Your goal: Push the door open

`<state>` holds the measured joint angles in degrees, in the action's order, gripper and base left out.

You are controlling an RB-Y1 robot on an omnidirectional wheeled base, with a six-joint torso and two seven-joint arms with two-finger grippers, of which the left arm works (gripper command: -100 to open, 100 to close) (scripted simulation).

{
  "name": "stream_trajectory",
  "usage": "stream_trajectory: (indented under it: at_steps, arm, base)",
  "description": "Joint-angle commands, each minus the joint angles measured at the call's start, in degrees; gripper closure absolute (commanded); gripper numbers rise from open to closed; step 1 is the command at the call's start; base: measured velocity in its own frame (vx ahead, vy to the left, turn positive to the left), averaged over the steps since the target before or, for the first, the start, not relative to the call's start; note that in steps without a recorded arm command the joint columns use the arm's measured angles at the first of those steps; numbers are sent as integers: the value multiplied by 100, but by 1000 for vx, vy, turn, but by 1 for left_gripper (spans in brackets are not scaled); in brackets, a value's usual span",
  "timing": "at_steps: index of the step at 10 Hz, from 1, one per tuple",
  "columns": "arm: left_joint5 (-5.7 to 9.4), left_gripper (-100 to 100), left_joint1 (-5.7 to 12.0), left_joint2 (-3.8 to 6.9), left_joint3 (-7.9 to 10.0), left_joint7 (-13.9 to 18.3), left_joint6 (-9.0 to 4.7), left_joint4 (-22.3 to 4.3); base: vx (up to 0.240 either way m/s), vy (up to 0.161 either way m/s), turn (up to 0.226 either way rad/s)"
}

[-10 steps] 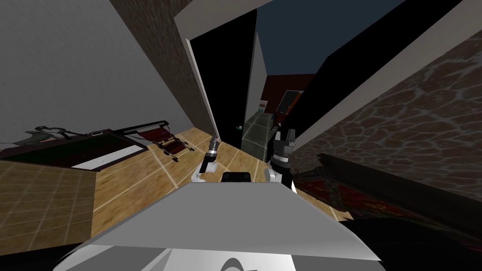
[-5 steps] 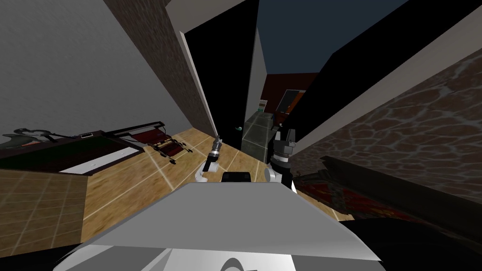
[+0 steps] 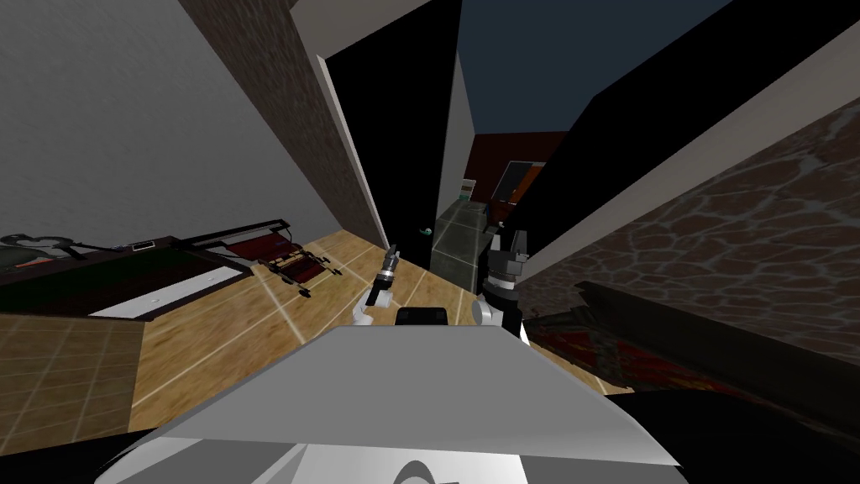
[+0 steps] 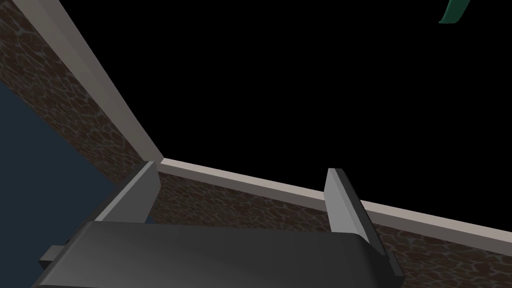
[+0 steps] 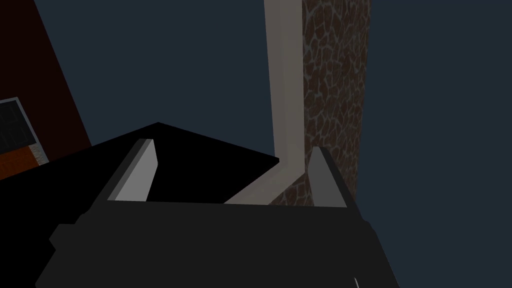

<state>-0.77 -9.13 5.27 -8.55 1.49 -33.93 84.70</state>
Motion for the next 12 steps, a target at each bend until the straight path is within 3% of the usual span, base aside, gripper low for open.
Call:
stream_trajectory:
  at_steps: [1, 4, 5, 12]
  arm:
    - [-23, -100, 116, 22, -39, 65, -81, -286]
    - [-77, -100, 314, 32, -129, 161, -212, -771]
    - [-77, -100, 314, 32, -129, 161, -212, -804]
    - [-198, -100, 755, 25, -328, 372, -503, -1942]
  base:
    - [93, 12, -22]
    - [98, 16, -23]
    - [68, 15, -3]
    - [90, 14, -20]
